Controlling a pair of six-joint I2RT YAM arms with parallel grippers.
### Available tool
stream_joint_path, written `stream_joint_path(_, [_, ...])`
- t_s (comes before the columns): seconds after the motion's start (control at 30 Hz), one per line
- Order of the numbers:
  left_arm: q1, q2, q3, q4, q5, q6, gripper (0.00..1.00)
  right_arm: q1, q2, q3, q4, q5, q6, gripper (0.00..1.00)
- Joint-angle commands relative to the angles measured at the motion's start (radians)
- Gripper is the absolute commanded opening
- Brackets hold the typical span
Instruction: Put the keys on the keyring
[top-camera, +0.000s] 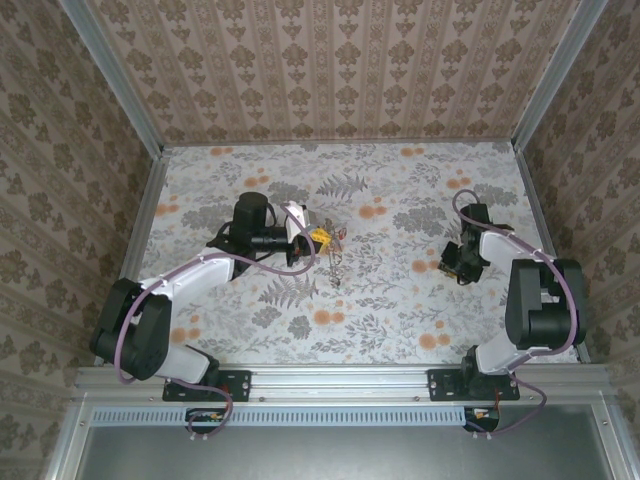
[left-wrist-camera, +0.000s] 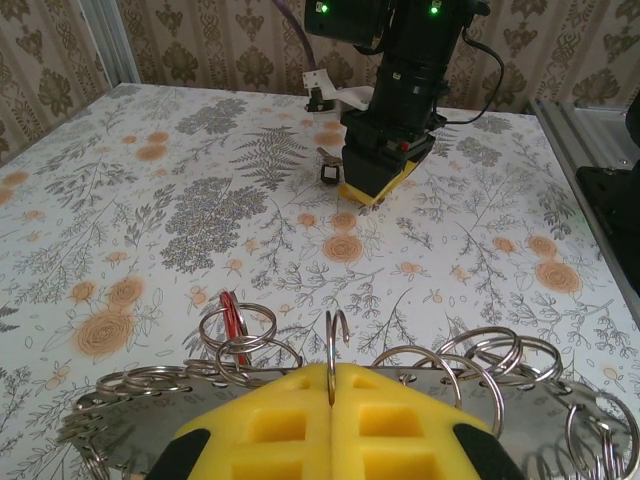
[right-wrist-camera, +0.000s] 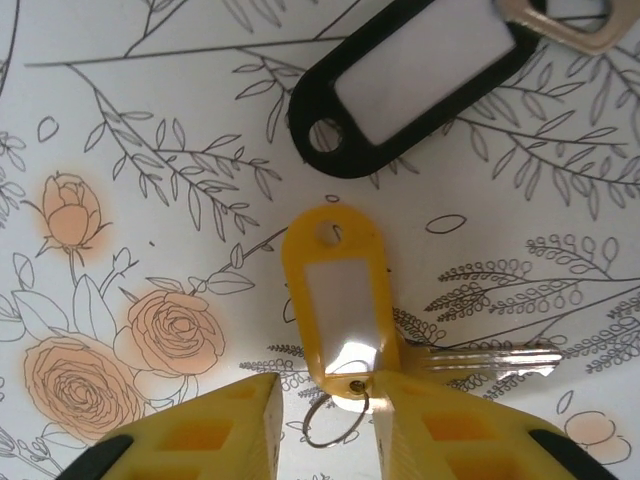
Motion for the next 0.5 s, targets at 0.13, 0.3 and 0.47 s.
stream_joint_path(0.13, [-0.007,-0.023,0.001,0.014,0.028,0.001,0.00,0.028,0.034,0.034,-0.027,0.056,0.017,0.22])
stream_joint_path(0.3, [-0.007,-0.021,0.003,0.010,0.027,0.003,0.00,0.043,0.028,0.040,-0.048,0.083,0.010,0.16])
stream_joint_path(0.47, [-0.007,-0.021,0.002,0.007,0.025,0.005,0.00,0.070,0.022,0.055,-0.087,0.131,-0.011,0.17])
